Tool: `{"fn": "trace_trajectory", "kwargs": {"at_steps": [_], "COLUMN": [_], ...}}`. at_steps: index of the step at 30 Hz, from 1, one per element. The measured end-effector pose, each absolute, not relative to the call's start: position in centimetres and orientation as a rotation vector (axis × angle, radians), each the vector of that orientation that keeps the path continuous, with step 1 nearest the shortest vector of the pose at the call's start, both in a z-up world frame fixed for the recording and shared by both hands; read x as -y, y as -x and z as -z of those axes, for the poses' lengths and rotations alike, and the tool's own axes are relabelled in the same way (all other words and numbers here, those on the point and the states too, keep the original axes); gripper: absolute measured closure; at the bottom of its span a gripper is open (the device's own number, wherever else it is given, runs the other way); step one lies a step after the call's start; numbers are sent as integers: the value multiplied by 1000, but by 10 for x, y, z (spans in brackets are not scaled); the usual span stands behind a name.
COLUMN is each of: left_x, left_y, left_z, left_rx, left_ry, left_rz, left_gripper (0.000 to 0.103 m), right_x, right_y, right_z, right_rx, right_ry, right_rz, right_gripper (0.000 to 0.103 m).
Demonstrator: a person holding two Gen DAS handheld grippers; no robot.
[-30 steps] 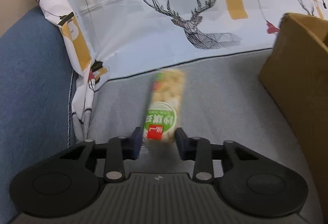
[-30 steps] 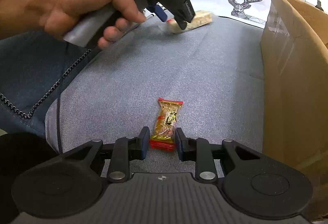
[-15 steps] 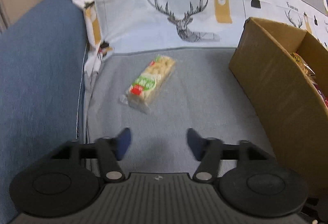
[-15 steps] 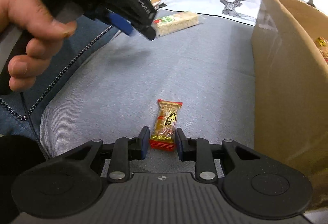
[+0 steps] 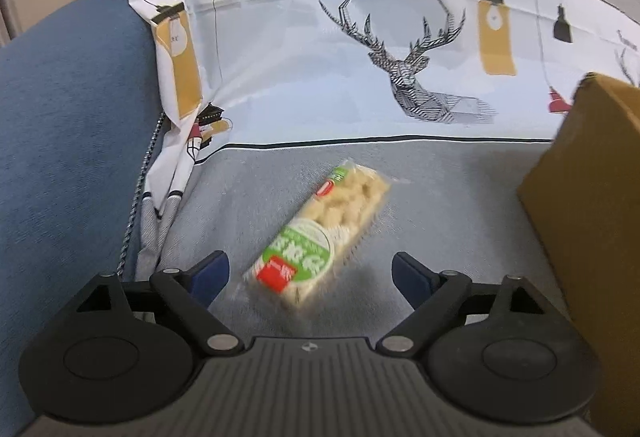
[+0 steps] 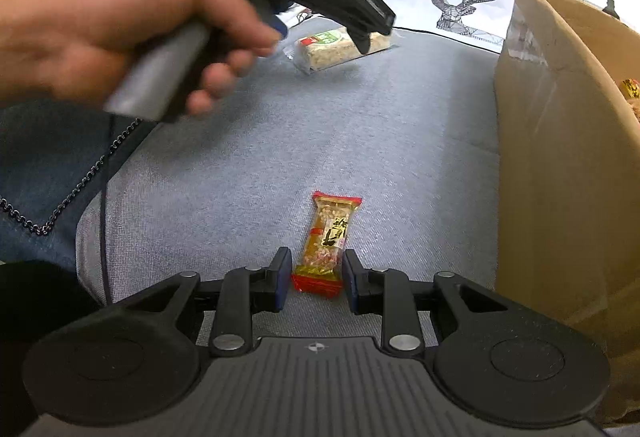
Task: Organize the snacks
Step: 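Grasp the green-labelled rice cracker bar with the left tool, then hold the candy in the right tool while the left tool holds the cracker bar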
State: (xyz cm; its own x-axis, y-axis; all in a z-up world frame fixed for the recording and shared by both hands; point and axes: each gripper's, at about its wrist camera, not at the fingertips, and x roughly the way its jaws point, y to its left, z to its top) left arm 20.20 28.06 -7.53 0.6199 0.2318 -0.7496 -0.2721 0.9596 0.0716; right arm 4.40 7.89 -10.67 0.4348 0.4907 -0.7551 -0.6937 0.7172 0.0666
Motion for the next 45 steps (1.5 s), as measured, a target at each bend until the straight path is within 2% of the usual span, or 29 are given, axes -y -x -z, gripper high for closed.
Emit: {"fn": "trace_trajectory", "kwargs": {"at_steps": [1,2,3,4,5,6,8,15,21,24,28,35,45], "left_x": [-283,-285,-285,-285,-284,-282,-277,-264,-242,-224,-213,-233,-241], "left_y": [-205,-206,-206,-205,-203,-198,-184,-98,-17,7,17,10,11], "left_z": [78,79,81,82,81,79,71,42,41,44,35,56,61], "left_rx": [-856,-860,-867,-881,-893,-889,-882,-901,-914,-897,-852,-972,-982], "left_ry": [58,66,67,64,61,53,49,213,424,445,416,545,594], "left_rz": [-289,-285,-282,-279,-267,-260,-258,-283,-341,-343,-349,-364,-362], "left_gripper": [12,20,39,50,59,63,63,63,63,63,63,63,61], "right_x": [-79,-78,-78,-78,-79,-78,-78,-74,-71,-68,-60,-54,-53], "right_y": [-45,-46,-47,-47,-47,-47,-46,-43,-36,-31,-25,-21,-20], "right_z": [107,107,107,107,107,107,105,102,96,89,87,94,95], "right_rx": [-842,-844,-844,-845,-843,-841,-836,-835,-827,-810,-811,-830,-828], "right_ry": [268,265,264,265,269,272,275,259,250,244,239,261,267], "right_rz": [-750,-751,-753,-754,-756,-758,-758,-755,-740,-734,-732,-742,-749], "right_gripper": [74,74,74,74,74,75,79,79,79,79,79,79,77]}}
